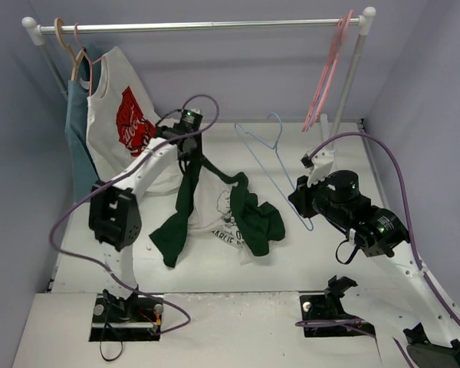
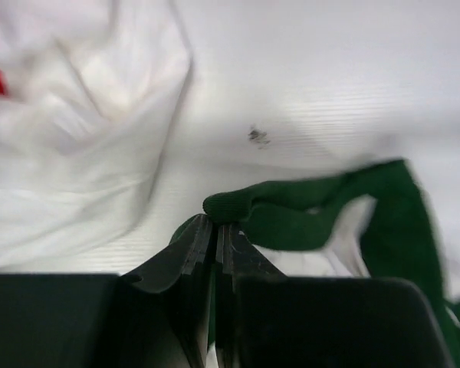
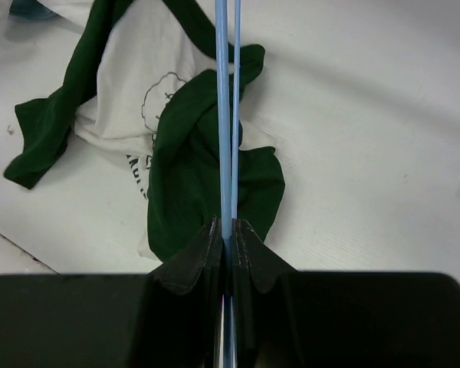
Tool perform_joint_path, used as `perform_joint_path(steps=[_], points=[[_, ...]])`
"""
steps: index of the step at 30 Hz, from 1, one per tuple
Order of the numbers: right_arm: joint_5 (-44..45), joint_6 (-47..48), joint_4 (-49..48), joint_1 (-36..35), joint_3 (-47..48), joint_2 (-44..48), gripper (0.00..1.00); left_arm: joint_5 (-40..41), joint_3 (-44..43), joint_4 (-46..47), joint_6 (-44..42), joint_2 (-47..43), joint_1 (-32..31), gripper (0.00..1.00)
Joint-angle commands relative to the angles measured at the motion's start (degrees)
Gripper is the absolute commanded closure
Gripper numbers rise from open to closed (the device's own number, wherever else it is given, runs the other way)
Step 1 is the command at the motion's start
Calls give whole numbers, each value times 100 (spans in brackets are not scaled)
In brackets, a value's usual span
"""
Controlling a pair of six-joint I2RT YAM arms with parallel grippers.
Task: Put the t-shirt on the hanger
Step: Place tshirt on hanger
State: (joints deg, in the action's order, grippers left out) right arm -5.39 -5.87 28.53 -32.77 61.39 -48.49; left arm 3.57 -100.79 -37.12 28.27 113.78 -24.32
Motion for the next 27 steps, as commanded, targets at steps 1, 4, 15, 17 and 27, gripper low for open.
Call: perform_joint_path(steps=[1, 4, 15, 17, 27], points=[[3, 95, -340, -27, 242, 146, 100, -173, -355, 117, -1445, -1759, -187, 100], [-32, 77, -331, -27, 207, 235, 100, -357, 1075, 722, -1886, -3165, -521, 100], [-173, 86, -384, -27, 40, 129, 100, 624, 5291, 1525, 143, -4883, -900, 58], [-182, 68, -384, -36, 49, 86, 100, 784, 5053, 1086, 545, -4707, -829, 48], [-147, 7, -331, -36, 75, 138, 100, 715, 4533, 293, 2340, -5093, -759, 39]])
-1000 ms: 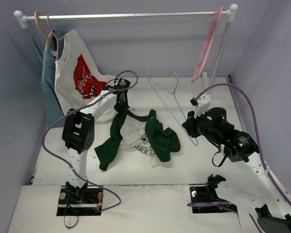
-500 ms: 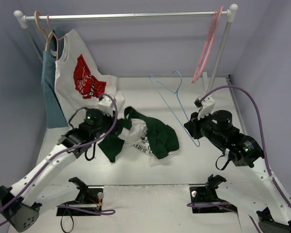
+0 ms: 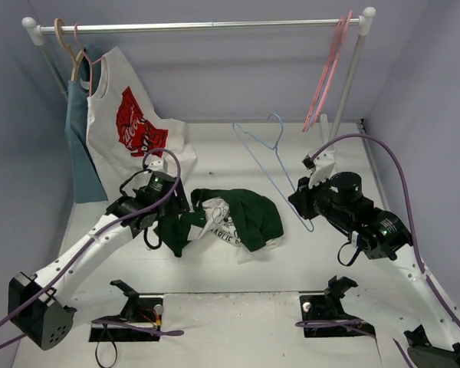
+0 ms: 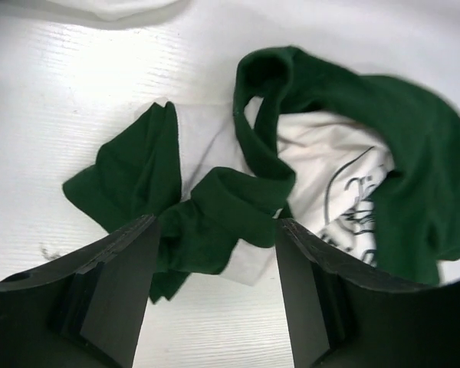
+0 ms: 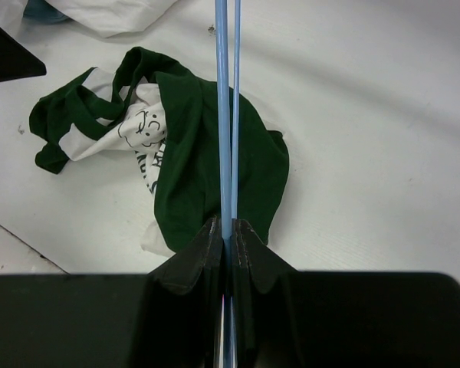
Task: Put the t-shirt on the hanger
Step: Place tshirt on hanger
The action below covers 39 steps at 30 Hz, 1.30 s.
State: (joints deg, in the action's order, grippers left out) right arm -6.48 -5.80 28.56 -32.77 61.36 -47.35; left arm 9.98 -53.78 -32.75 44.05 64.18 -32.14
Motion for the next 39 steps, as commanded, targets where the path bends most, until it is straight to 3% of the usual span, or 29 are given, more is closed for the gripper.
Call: perform_joint_path(steps=[1, 19, 22, 23, 24, 30, 36, 39], points=[[-55, 0, -342, -36, 78, 16, 100, 74, -177, -126, 858, -125, 24, 39], [-38, 35, -412, -36, -142, 174, 100, -321, -406, 58, 1641, 1378, 252, 40], [-37, 53, -430, -36, -186, 174, 100, -496, -177, 172, 1677, 1378, 252, 56], [-37, 70, -412, -36, -195, 165, 100, -549, -142, 225, 1677, 1352, 252, 69], [-37, 88, -404, -36, -195, 165, 100, -576, -124, 208, 1668, 1325, 252, 75], [-55, 114, -430, -36, -186, 183, 100, -629, 25, -29, 1493, 947, 252, 100], [-143, 106, -491, -36, -169, 86, 100, -760, -88, -82, 853, 955, 559, 100], [-178, 106, -491, -36, -116, 68, 100, -1172, -658, 31, 195, 1262, 1007, 100]])
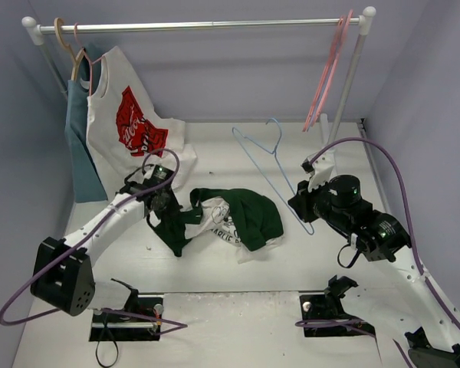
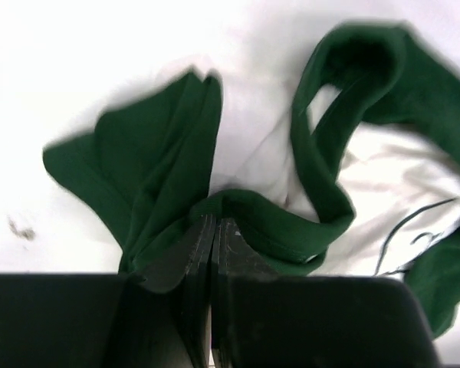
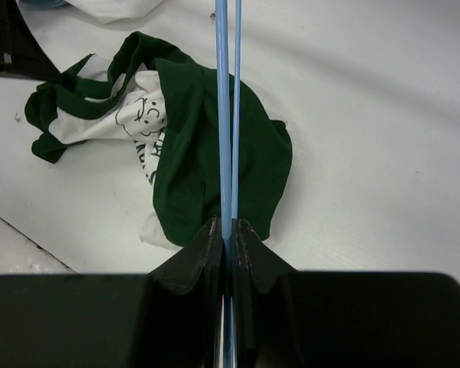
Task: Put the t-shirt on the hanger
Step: Place tshirt on hanger
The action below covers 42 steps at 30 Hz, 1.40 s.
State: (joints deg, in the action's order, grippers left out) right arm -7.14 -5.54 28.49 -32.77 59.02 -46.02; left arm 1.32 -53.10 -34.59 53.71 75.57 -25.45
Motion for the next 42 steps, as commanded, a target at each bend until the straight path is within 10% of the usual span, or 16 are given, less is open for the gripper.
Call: perform_joint_path(steps=[1, 11, 23, 42], points=[[-113, 88, -511, -36, 127, -65, 100, -412, -980, 207, -957, 273, 426, 100], [-1157, 141, -845, -45, 57, 58, 100, -967, -5534, -1085, -3550, 1839, 507, 100], [-2442, 88, -1320, -124, -471, -257, 100, -871, -2180, -268, -4176, -824, 348, 100], [-2151, 308, -1460, -853, -752, -698, 100, 395, -2328, -751, -3833, -421, 524, 100]])
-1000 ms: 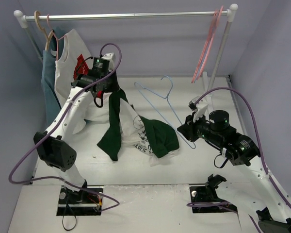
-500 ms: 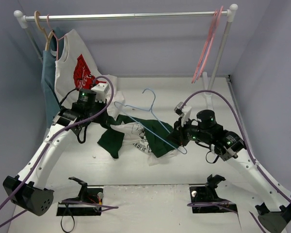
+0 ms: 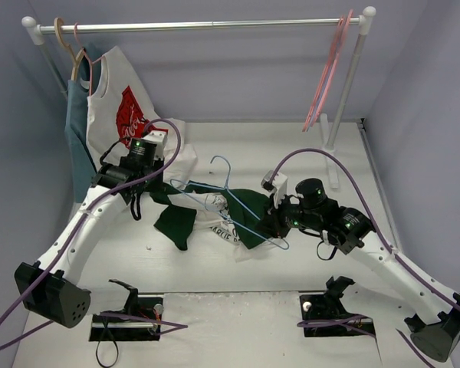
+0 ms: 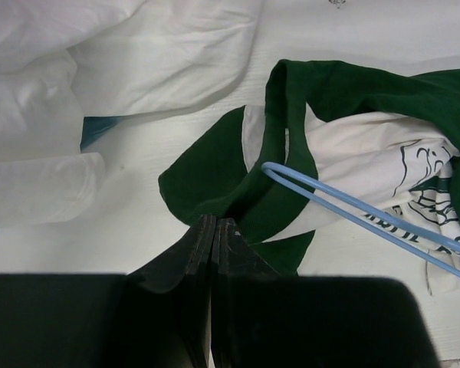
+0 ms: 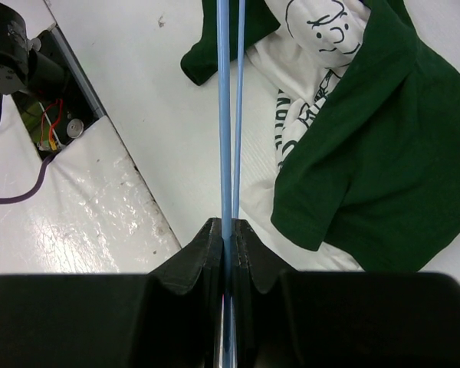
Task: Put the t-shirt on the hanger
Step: Place tshirt on hanger
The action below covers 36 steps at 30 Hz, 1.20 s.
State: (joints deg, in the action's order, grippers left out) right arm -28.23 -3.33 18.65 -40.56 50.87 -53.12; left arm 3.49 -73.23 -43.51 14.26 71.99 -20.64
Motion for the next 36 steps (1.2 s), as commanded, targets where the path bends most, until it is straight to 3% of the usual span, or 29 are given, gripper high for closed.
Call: perform_joint_path(steps=[1, 14, 28, 36], points=[[-60, 87, -486, -93, 63, 4, 100, 222, -315, 149, 112, -44, 60, 100], [80, 87, -626, -637, 54, -207, 100, 161, -411, 97, 138, 202, 157, 100], [-323, 210, -1127, -805, -139, -445, 100, -936, 54, 615, -459, -387, 166, 100], [-482, 272, -2357, -787, -455, -479, 100, -1999, -182, 791, -152, -563, 166, 100]])
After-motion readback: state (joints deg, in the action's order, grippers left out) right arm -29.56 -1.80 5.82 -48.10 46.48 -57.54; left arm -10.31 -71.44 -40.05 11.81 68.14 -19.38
